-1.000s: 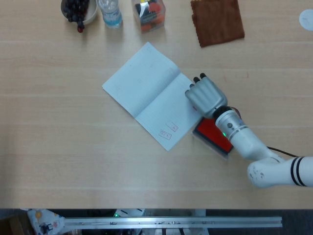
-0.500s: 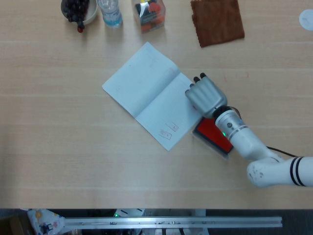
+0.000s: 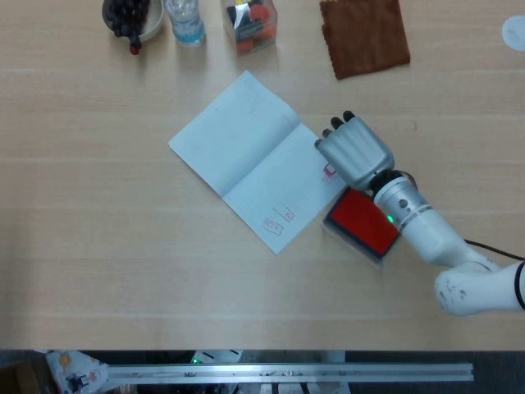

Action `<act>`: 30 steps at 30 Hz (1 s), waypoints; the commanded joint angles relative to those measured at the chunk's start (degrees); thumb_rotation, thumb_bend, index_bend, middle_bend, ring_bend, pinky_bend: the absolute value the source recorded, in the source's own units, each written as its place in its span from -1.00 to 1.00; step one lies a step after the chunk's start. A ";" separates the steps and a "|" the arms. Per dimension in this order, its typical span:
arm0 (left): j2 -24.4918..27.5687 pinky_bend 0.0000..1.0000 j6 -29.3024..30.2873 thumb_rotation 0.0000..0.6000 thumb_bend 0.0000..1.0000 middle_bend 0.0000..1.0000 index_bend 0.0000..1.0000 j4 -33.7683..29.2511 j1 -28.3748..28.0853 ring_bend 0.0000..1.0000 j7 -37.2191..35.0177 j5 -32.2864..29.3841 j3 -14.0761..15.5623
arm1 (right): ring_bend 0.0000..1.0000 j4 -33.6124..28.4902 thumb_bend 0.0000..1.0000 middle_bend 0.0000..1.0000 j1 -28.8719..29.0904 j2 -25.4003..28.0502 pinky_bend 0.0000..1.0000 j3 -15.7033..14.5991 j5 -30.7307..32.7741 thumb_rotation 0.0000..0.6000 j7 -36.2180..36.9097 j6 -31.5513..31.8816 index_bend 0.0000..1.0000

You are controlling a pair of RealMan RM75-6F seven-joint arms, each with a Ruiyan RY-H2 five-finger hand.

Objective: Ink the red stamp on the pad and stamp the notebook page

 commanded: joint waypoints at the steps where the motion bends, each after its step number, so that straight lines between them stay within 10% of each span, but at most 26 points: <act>1: -0.07 -0.87 -0.07 1.00 -0.46 -0.91 -0.92 -0.04 -0.04 -0.93 0.10 0.11 0.08 | -0.38 -1.74 -0.35 0.01 -1.16 2.87 -0.39 -0.69 -0.63 1.00 0.74 0.88 0.38; 30: -0.52 -0.87 -1.13 1.00 -0.46 -0.91 -0.92 -0.36 -0.32 -0.93 1.52 0.11 0.76 | -0.38 12.74 -0.38 -0.10 -3.66 -1.65 -0.39 -2.03 -0.76 1.00 5.53 -4.23 0.11</act>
